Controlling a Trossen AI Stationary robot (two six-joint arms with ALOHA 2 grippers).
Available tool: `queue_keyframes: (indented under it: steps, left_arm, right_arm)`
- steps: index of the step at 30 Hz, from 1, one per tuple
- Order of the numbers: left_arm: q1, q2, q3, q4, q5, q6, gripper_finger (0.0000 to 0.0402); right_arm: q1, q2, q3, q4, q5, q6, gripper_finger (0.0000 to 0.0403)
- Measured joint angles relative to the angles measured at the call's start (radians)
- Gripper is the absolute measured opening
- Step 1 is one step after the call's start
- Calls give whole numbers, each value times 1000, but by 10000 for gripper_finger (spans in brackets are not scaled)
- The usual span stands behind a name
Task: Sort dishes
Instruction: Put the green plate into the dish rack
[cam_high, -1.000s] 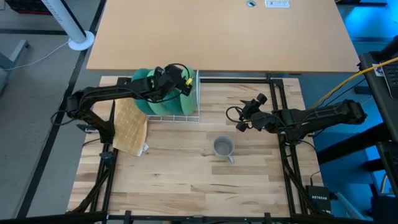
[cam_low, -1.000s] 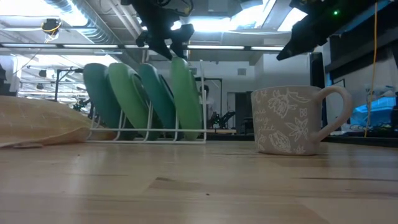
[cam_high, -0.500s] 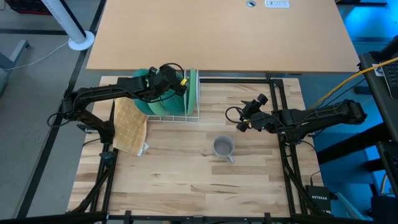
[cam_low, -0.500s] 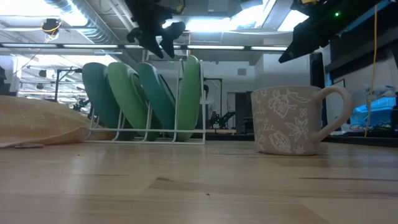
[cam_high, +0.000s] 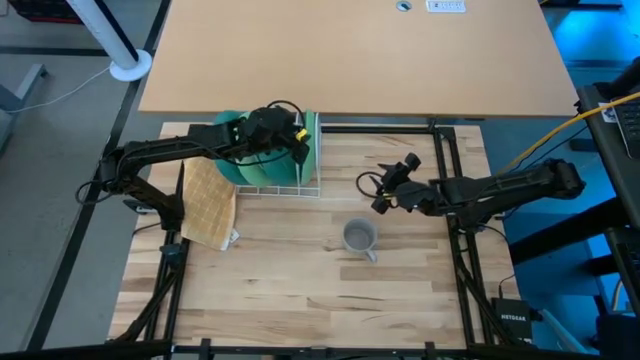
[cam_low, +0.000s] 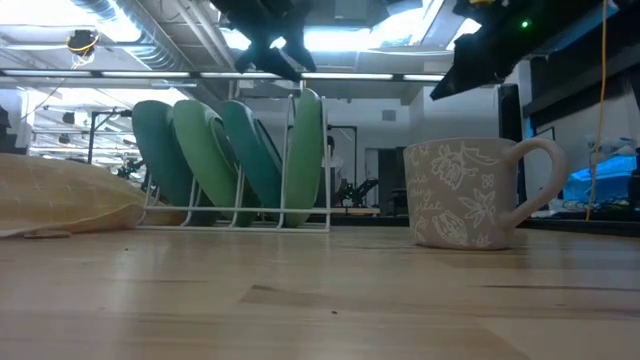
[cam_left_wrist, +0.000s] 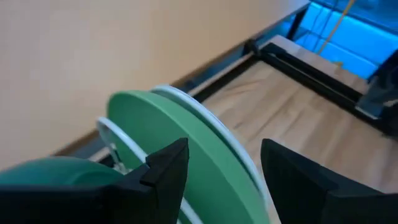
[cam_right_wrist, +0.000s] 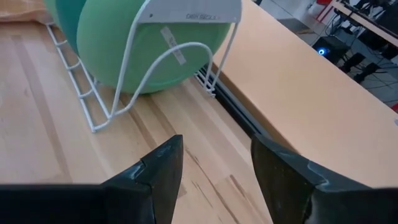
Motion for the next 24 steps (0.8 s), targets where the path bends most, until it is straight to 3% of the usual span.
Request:
queue_keyframes:
  steps: [9,16,24]
  left_arm:
    - [0,0,1,-19,94,-93,174]
    - [7,0,1,-29,96,-143,132]
    - [6,6,2,-85,96,-232,123]
  right_arm:
    - [0,112,0,17,1,-1,195]
    - [0,143,0,45,6,-27,195]
    - [0,142,0,73,6,-28,195]
